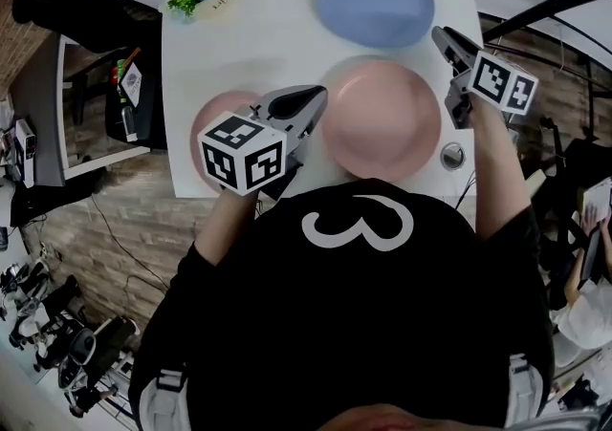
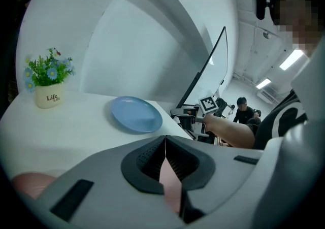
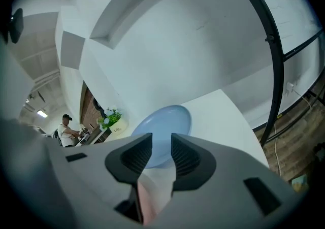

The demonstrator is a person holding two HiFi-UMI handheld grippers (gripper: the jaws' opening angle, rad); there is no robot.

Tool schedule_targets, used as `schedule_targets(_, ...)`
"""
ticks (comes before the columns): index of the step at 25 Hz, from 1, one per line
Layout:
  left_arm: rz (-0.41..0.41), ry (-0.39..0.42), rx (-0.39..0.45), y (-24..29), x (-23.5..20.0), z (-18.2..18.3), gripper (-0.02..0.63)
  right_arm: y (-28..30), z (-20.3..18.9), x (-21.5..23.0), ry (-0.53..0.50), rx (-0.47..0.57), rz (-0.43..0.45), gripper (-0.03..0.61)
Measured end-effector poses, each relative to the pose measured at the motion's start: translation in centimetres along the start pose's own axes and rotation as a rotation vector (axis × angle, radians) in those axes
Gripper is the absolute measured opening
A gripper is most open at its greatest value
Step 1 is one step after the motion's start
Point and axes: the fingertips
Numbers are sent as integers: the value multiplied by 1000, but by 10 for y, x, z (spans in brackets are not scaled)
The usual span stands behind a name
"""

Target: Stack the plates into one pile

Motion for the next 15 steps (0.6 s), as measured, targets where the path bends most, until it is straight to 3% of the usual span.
schedule_targets(10,9,-54,18,2,-34,-5,17,45,-3,50,-36,-42,-204,121)
schedule_targets(15,41,-83,79,1,-55,1,17,66,-12,66,-5,-53,-257,138)
Point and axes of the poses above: the fingertips, and each gripper's own axes: y forward along the fingers, x to its right, z out of its top, and after that the axes turned 15 degrees about x, right-handed
